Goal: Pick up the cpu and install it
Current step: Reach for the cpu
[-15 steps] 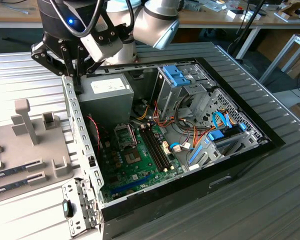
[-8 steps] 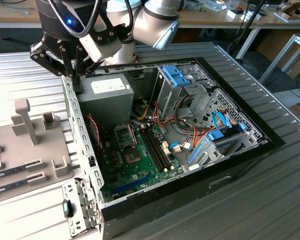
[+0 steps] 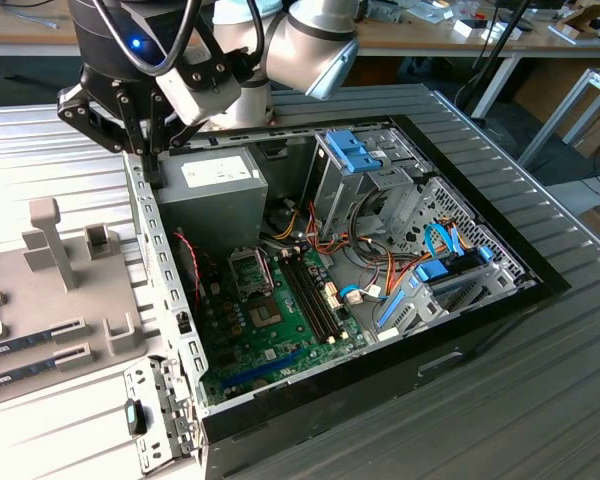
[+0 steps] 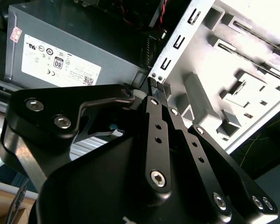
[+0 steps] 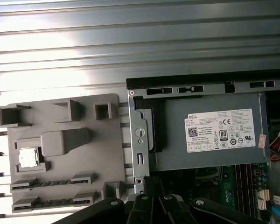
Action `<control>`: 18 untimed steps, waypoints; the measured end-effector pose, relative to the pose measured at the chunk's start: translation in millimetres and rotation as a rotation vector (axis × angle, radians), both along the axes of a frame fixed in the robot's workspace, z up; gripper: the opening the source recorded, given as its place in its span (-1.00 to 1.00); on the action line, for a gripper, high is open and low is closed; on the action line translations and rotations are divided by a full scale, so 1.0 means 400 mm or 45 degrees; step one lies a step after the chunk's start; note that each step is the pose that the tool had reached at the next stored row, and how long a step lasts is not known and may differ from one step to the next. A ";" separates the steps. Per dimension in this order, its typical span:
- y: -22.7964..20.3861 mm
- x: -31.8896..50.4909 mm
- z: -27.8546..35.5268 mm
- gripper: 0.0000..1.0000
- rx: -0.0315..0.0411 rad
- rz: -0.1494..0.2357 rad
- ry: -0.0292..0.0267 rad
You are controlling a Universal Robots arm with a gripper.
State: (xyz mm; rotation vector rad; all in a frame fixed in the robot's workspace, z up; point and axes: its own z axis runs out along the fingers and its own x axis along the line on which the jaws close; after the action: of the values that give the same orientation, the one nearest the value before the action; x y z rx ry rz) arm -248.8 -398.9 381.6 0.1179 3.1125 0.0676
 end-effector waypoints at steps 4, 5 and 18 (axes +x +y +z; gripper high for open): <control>0.000 -0.003 0.000 -0.79 0.0001 0.000 -0.0001; 0.000 -0.003 0.000 -0.79 0.0001 0.000 0.0000; 0.000 -0.011 -0.001 -0.79 0.0000 0.000 0.0000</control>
State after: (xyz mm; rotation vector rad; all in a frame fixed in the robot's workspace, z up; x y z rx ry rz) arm -253.1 -398.9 381.0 0.1180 3.1125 0.0676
